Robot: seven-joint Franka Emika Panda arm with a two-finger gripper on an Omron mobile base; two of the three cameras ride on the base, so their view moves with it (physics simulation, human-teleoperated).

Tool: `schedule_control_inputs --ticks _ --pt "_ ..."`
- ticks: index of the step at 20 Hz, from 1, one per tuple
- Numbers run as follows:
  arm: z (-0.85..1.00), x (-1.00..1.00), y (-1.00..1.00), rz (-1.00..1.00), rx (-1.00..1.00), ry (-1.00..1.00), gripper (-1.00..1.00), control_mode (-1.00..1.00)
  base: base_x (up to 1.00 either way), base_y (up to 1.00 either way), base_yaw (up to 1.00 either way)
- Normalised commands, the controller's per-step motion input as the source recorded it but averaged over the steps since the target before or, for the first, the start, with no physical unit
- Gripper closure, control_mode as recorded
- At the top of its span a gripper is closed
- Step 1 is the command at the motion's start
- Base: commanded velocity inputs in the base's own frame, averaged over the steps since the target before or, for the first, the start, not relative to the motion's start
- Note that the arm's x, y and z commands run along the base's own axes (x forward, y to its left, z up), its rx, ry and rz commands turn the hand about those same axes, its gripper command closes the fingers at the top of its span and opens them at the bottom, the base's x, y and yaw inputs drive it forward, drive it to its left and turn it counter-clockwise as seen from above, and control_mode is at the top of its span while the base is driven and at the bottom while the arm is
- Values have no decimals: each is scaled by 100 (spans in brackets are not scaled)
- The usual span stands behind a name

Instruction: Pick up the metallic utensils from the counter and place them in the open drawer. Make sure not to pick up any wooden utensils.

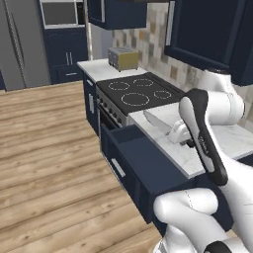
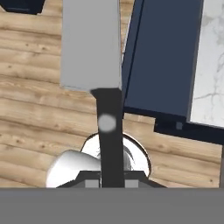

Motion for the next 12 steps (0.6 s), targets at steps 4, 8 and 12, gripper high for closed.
schedule_control_inputs --ticks 4,8,12 --pt "-52 100 41 -10 -2 22 100 -100 0 0 0" --pt "-92 86 0 -9 -2 -6 100 -100 0 0 0" --pt "-81 69 11 -8 -6 -16 100 -100 0 0 0"
